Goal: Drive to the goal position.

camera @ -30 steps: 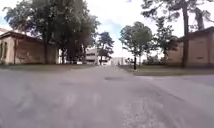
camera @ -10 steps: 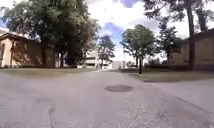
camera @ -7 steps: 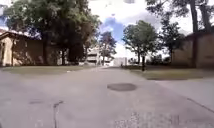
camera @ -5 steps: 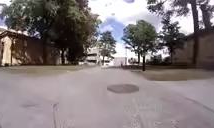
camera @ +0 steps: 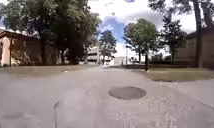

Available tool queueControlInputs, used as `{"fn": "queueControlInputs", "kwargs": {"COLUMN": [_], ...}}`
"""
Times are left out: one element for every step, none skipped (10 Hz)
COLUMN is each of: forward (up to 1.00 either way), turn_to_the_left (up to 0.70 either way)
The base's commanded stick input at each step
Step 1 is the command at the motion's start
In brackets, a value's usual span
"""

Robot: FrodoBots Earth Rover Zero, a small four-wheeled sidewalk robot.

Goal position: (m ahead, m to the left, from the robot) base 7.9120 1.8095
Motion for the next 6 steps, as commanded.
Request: {"fn": "queueControlInputs", "kwargs": {"forward": [0.85, 0.85, 0.85, 0.85, 0.85, 0.85], "turn_to_the_left": [0.0, 0.0, 0.0, 0.0, 0.0, 0.0]}}
